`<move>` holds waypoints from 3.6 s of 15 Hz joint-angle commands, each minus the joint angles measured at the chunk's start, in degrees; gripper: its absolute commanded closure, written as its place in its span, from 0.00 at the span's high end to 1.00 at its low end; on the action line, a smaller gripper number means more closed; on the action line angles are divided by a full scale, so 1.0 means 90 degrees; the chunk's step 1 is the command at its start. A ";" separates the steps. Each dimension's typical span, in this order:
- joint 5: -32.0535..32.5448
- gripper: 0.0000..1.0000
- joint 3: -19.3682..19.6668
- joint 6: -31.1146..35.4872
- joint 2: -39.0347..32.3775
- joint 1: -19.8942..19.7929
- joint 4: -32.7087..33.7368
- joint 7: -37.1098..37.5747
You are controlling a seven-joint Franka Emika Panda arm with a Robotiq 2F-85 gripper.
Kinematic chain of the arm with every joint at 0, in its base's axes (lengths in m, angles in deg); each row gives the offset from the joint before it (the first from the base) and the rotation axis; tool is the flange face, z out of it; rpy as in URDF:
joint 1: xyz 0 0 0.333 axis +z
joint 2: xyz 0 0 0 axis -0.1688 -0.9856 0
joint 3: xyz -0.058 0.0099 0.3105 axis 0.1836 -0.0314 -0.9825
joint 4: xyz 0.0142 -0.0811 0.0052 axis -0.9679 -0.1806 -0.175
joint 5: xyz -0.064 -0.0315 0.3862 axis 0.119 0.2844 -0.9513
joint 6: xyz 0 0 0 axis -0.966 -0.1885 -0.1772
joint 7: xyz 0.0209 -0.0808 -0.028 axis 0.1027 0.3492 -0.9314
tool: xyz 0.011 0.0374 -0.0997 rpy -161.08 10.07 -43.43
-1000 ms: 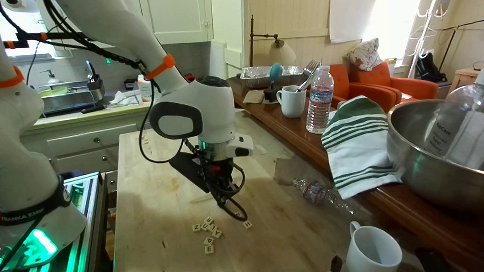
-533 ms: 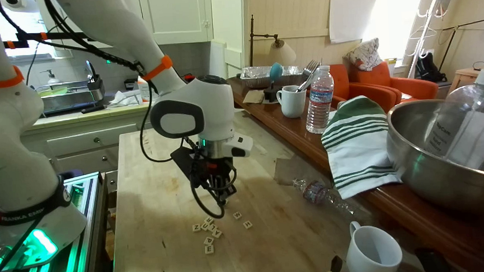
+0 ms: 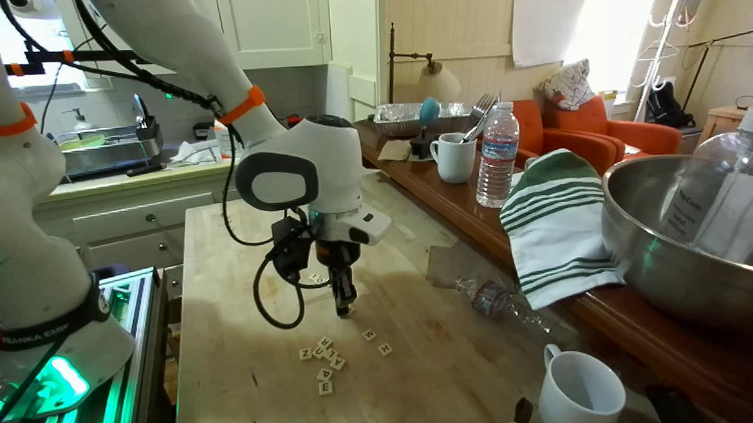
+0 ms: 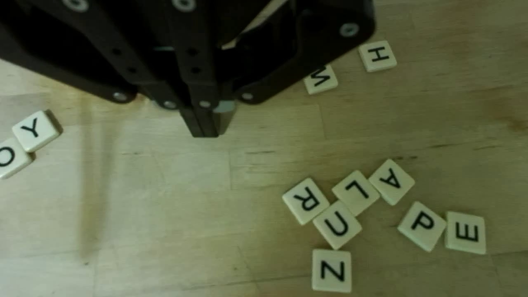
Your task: Create the word 'Toys'.
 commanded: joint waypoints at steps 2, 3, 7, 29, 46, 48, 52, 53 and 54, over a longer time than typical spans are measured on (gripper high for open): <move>0.0160 0.00 -0.0047 -0.0376 -0.0126 0.0298 -0.0143 0.1366; 0.0081 0.00 -0.0079 -0.0395 -0.0126 0.0338 -0.0142 0.1564; -0.0168 0.00 -0.0204 -0.0450 -0.0136 0.0474 -0.0134 0.2254; -0.1703 0.00 -0.0464 -0.0151 -0.0396 0.0658 0.0090 0.4142; -0.2481 0.00 -0.0448 -0.0315 0.0287 0.0497 -0.0051 0.3705; -0.2528 0.00 -0.0441 -0.0266 0.0408 0.0491 -0.0098 0.3545; -0.2277 0.00 -0.0465 -0.0451 0.0563 0.0465 -0.0113 0.2366; -0.2239 0.00 -0.0457 -0.0436 0.0558 0.0453 -0.0119 0.2037; -0.2177 0.00 -0.0446 -0.0439 0.0542 0.0444 -0.0126 0.1724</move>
